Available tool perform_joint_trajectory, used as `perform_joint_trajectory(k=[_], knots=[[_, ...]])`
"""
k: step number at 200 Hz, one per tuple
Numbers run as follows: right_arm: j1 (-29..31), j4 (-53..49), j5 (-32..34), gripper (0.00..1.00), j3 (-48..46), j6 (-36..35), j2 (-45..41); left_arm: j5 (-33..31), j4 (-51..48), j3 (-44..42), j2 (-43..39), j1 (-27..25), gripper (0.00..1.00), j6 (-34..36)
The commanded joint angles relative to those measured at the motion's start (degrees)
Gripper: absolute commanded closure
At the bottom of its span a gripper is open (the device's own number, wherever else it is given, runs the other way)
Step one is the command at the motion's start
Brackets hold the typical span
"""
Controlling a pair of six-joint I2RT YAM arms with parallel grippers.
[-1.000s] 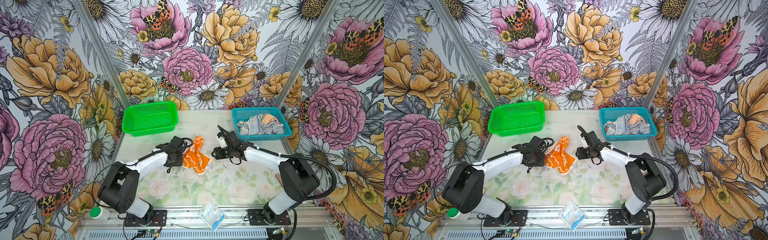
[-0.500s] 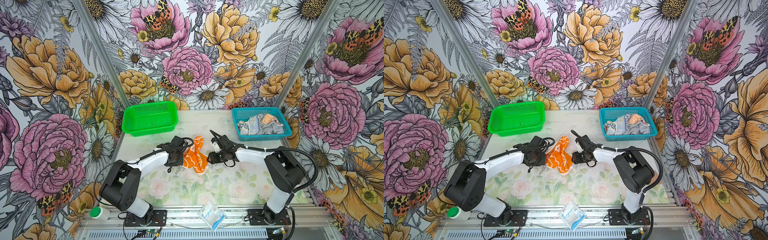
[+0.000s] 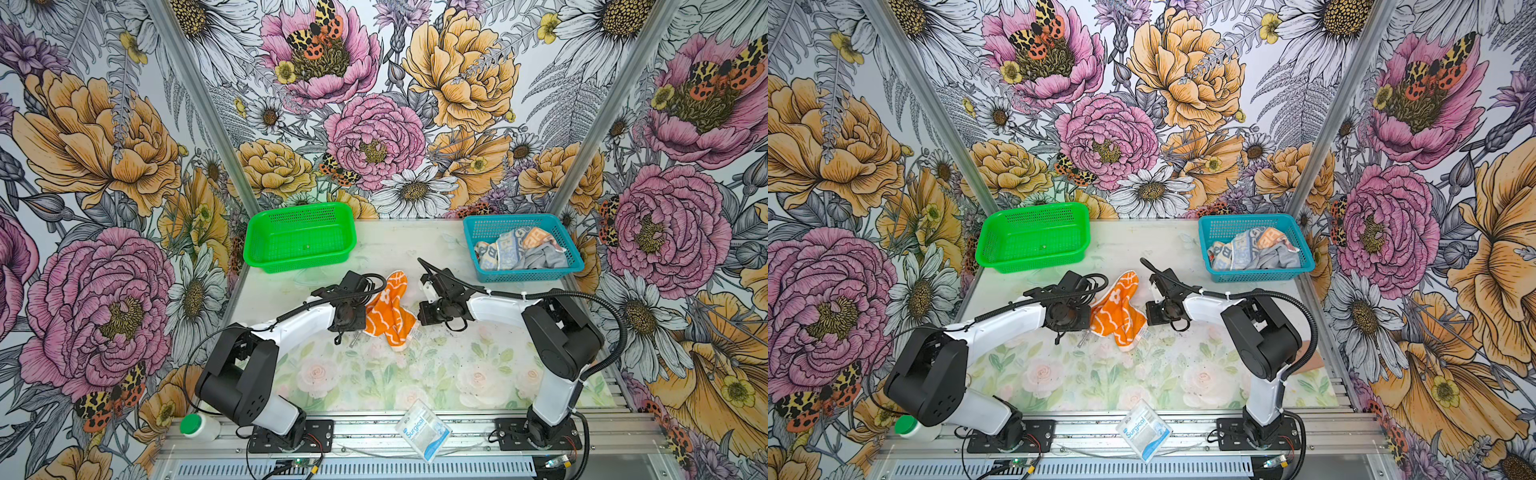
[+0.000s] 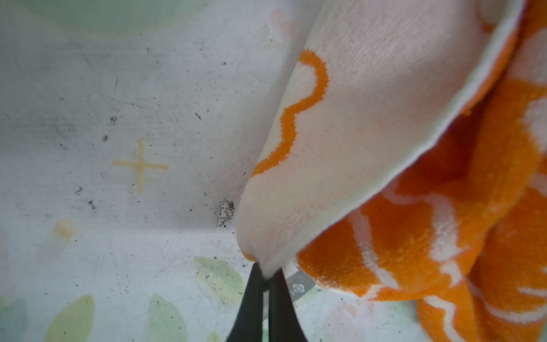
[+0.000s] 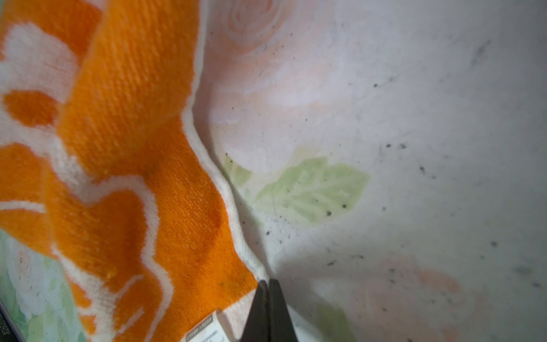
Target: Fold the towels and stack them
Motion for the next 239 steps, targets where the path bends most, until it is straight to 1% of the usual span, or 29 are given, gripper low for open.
perform_joint_trajectory(k=[1, 28, 59, 80, 129, 157, 181, 202, 227, 239], knots=[[0.4, -0.2, 0.7, 1.00, 0.7, -0.3, -1.3, 1.5, 1.0, 0.0, -2.6, 1.2, 1.00, 0.3], [-1.4, -0.4, 0.6, 1.00, -0.1, -1.4, -5.7, 2.8, -0.3, 1.0, -5.5, 1.7, 1.00, 1.0], [-4.7, -2.4, -1.0, 1.00, -0.5, -3.4, -12.7, 1.9, -3.9, 4.5, -9.4, 1.7, 1.00, 2.7], [-6.5, -5.1, -0.7, 1.00, 0.0, -4.9, -17.4, 1.1, -6.7, 7.4, -11.4, 1.7, 1.00, 4.0], [-9.2, -15.7, 5.3, 1.00, 5.6, -10.7, -28.0, -3.0, -12.8, 14.6, -15.9, 1.7, 1.00, 7.6], [-9.6, -21.1, 8.5, 1.00, 11.1, -13.7, -31.2, -2.7, -14.6, 17.3, -18.9, 1.3, 1.00, 9.1], [-9.7, -23.9, 11.1, 1.00, 16.6, -16.4, -31.0, 0.1, -14.5, 18.4, -21.4, -0.4, 1.00, 9.6], [-10.0, -24.3, 12.4, 1.00, 22.1, -19.1, -28.4, -0.2, -14.5, 19.0, -22.2, -2.3, 1.00, 9.7], [-11.6, -24.3, 11.6, 1.00, 29.2, -21.2, -20.3, 1.7, -13.9, 18.5, -21.0, -2.7, 1.00, 9.1], [-12.4, -24.0, 11.4, 1.00, 33.2, -22.0, -15.1, 2.0, -13.0, 17.3, -19.9, -3.0, 1.00, 8.6]])
